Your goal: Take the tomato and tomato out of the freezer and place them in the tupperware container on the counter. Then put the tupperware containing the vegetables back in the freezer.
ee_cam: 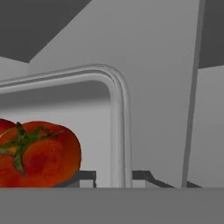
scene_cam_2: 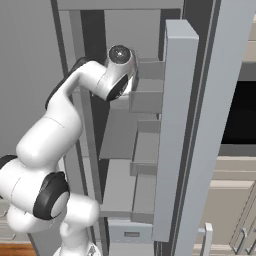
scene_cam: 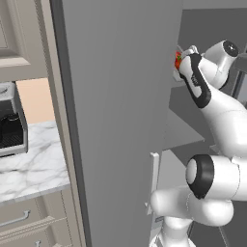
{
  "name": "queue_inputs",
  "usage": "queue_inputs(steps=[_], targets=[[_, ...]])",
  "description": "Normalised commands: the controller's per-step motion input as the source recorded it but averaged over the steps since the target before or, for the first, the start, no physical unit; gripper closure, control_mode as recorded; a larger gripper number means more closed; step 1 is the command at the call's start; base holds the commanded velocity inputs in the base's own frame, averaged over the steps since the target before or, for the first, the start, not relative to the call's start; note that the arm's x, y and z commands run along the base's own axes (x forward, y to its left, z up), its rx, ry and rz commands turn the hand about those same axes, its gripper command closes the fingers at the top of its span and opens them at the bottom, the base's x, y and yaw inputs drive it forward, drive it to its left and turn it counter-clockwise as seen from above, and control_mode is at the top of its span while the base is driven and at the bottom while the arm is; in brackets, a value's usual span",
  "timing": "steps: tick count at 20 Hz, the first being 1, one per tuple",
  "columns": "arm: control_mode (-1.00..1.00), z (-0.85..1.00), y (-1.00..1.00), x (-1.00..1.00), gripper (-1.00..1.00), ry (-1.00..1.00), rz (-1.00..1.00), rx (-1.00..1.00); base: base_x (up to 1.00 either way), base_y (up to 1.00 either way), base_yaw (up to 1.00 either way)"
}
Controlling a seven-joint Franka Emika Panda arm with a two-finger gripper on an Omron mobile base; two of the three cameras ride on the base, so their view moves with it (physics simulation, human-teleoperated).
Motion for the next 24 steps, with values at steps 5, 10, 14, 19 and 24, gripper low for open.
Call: queue_inputs(steps=[5, 10, 14, 19, 24], targets=[[-1.0, -0.16, 0.0, 0.22, -1.0, -0.01, 0.0, 0.0, 0.0, 0.0, 0.0], [-1.0, 0.0, 0.0, 0.01, -1.0, -0.12, 0.01, 0.0, 0.0, 0.0, 0.0], [-1.0, 0.01, 0.0, -0.58, -1.0, -0.27, 0.01, 0.0, 0.0, 0.0, 0.0], [-1.0, 0.05, 0.15, -1.0, -1.0, -0.34, 0.0, -0.02, 0.0, 0.0, 0.0], [-1.0, 0.21, 0.22, -0.99, -1.0, -0.26, -0.03, -0.13, 0.0, 0.0, 0.0]])
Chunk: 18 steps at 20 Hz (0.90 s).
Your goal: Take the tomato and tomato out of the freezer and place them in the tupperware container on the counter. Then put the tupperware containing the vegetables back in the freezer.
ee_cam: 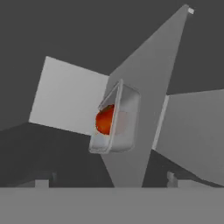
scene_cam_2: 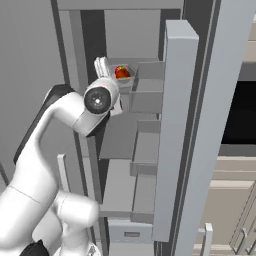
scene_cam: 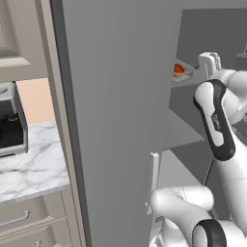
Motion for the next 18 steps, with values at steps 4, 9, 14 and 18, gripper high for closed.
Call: queue_inputs(steps=[4, 9, 14, 18], targets=[[-1.0, 0.34, 0.02, -1.0, -1.0, -0.19, -0.08, -0.1, 0.0, 0.0, 0.0], [-1.0, 0.53, 0.04, -1.0, -1.0, -0.09, -0.06, -0.03, 0.0, 0.0, 0.0], [-1.0, 0.47, 0.27, -1.0, -1.0, -0.01, -0.06, -0.03, 0.0, 0.0, 0.0], [-1.0, 0.06, 0.58, -1.0, -1.0, 0.0, -0.06, -0.07, 0.0, 0.0, 0.0]])
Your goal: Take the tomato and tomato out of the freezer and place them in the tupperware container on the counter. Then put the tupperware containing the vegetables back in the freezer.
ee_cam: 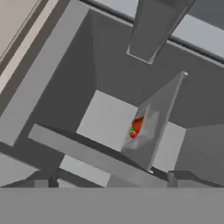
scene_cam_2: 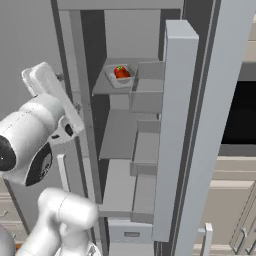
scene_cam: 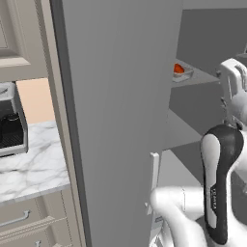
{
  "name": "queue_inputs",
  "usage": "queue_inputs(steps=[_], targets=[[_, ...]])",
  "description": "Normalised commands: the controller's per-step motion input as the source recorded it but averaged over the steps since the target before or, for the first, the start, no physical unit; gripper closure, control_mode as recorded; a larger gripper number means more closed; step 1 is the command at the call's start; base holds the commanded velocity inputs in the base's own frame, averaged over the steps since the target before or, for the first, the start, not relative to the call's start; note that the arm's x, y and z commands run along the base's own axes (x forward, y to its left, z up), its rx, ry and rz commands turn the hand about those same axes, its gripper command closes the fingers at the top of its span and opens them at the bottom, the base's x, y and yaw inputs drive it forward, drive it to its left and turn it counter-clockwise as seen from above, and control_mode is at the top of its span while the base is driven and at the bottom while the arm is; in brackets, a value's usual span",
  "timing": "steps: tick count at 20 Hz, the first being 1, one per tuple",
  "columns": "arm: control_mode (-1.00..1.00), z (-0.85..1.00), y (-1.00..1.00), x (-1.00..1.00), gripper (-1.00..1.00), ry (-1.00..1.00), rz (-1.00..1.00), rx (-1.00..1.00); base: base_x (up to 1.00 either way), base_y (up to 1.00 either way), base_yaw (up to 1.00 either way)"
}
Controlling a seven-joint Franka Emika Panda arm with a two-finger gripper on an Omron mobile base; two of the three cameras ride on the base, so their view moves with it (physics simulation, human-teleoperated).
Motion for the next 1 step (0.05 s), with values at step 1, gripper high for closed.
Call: queue_inputs(steps=[1], targets=[[-1.0, 0.0, 0.65, -1.0, -1.0, 0.0, -0.05, -0.07, 0.0, 0.0, 0.0]])
